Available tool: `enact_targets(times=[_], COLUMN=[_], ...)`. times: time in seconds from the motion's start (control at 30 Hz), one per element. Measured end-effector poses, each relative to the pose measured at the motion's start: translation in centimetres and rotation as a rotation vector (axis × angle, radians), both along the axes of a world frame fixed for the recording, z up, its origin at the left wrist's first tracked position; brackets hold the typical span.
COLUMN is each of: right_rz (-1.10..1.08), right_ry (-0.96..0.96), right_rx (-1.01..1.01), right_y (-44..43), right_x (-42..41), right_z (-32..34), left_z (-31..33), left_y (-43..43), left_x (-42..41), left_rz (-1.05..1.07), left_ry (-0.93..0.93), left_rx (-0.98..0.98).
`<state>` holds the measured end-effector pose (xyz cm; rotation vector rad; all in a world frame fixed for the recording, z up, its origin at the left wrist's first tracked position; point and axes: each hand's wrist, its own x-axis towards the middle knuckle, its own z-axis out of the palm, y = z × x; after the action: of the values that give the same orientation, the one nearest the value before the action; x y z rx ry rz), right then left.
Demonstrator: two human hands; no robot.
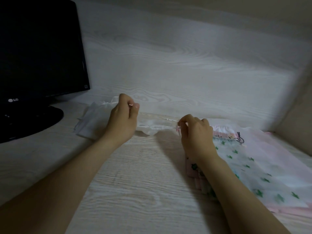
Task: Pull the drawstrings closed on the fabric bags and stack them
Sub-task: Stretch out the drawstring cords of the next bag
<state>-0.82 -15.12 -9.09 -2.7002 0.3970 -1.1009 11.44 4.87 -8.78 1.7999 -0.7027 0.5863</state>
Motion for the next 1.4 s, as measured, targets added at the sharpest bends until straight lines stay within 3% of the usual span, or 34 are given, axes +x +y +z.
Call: enact_targets(times=[0.17,0.33,0.47,0.57,0.73,0.87,1.0,1.17,1.23,1.3,1.4], right_rz=[-0.074,-0.177,-0.230,-0.034,0.237,0.186,0.124,0.058,0.028,0.069,0.156], right_ry=[0.163,0.072,-0.062,-0.039,0.236,0.285,0.208,0.171,0.106,0.072,0.026], right_rx=[0.065,0.235,0.119,0.047,0.081,-0.003,-0.014,-0.119,-0.180,-0.099,0.177], right_y=[0.9,0.4,0.2,-0.3,-0.1,0.2,0.0,0.1,0.3,0.6,1.3], right_x=[-0.2,-0.1,0.1,-0.2,-0.9,-1.0,-0.9,-0.5,-0.4,-0.5,-0.2], right_z=[-0.1,0.7,0.5,-0.2,-0.2,-0.1,-0.2,-0.6,-0.6,-0.2,0.1], left_z=[-1.1,0.1,0.3,-0.4,-0.3,-0.2,0.0,0.3,0.5,0.6,0.6], left_y=[-0.3,0.3,0.0,0.7,1.0,1.0,1.0,0.5,0.5,0.4,0.1], left_x=[-0.4,0.0,-0.7,-1.1,-0.9,-1.1,-0.9,-1.3,-1.8,-2.3,-3.0], left_rz=[-0.056,0.012,0.031,-0.068,-0.121,-0.134,-0.056,0.089,0.130,0.169,0.168], left_ry=[-0.126,-0.191,-0.271,-0.232,-0.205,-0.210,-0.233,-0.402,-0.355,-0.274,-0.237], left_rx=[0.381,0.493,0.625,0.591,0.564,0.566,0.563,0.581,0.584,0.605,0.594])
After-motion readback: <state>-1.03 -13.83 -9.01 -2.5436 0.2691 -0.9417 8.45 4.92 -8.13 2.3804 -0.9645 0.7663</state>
